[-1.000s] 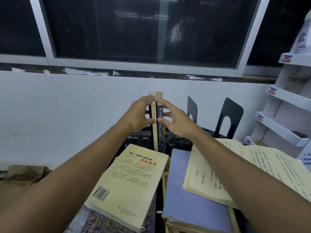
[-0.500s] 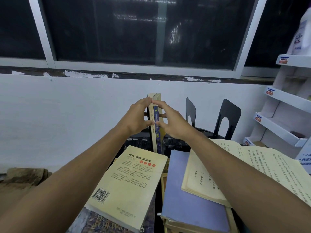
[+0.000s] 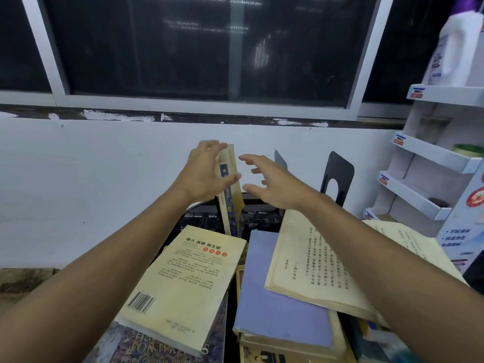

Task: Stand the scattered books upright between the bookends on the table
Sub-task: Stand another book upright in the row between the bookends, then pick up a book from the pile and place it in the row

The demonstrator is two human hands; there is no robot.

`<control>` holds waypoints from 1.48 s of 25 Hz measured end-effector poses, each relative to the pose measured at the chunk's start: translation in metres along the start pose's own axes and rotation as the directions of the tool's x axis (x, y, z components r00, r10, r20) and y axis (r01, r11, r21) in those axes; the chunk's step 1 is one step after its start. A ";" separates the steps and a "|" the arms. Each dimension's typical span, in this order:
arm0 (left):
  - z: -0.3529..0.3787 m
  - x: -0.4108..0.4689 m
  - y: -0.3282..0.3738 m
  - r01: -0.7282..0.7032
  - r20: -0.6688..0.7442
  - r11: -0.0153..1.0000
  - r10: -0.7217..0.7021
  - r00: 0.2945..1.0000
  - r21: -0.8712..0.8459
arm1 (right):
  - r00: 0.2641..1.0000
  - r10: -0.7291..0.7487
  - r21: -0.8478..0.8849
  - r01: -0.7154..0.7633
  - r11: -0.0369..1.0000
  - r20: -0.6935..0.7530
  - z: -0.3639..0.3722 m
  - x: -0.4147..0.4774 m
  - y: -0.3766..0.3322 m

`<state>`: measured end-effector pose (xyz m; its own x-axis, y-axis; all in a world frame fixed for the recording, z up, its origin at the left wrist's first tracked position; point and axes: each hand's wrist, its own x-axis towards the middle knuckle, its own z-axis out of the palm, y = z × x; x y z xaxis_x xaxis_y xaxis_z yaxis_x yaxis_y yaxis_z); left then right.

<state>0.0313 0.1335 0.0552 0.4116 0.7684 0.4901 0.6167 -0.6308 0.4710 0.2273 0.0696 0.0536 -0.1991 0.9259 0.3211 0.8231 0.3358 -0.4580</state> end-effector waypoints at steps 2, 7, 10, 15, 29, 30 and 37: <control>-0.001 -0.008 0.021 -0.081 -0.112 0.995 0.074 0.991 -0.055 | 1.000 -0.019 -0.117 0.021 0.993 0.021 -0.018 -0.016 0.006; 0.028 -0.030 0.071 -0.140 0.039 0.972 0.150 0.988 -0.186 | 0.992 0.092 -0.264 -0.065 0.962 0.091 -0.054 -0.074 0.019; 0.056 -0.041 0.093 -0.157 0.230 0.974 0.192 0.954 -0.164 | 0.979 0.145 -0.317 -0.094 0.944 0.143 -0.068 -0.115 0.029; 0.098 -0.056 0.116 -0.157 0.469 0.987 0.128 0.874 0.023 | 0.937 0.300 -0.380 -0.216 0.900 0.177 -0.084 -0.183 0.046; 0.095 -0.059 0.088 0.003 0.590 0.997 -0.052 0.806 0.083 | 0.827 0.518 -0.329 -0.438 0.837 0.219 -0.109 -0.268 0.094; 0.092 -0.060 0.090 0.004 0.578 0.997 -0.051 0.814 0.082 | 0.826 0.520 -0.328 -0.440 0.836 0.217 -0.111 -0.270 0.094; 0.066 -0.048 0.118 0.018 0.439 0.999 0.003 0.898 -0.044 | 0.825 0.521 -0.320 -0.445 0.837 0.217 -0.116 -0.274 0.102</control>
<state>0.1284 0.0296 0.0392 0.6665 0.7359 0.1194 0.5940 -0.6210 0.5114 0.4273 -0.1702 0.0154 0.1495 0.9768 -0.1536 0.9472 -0.1861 -0.2611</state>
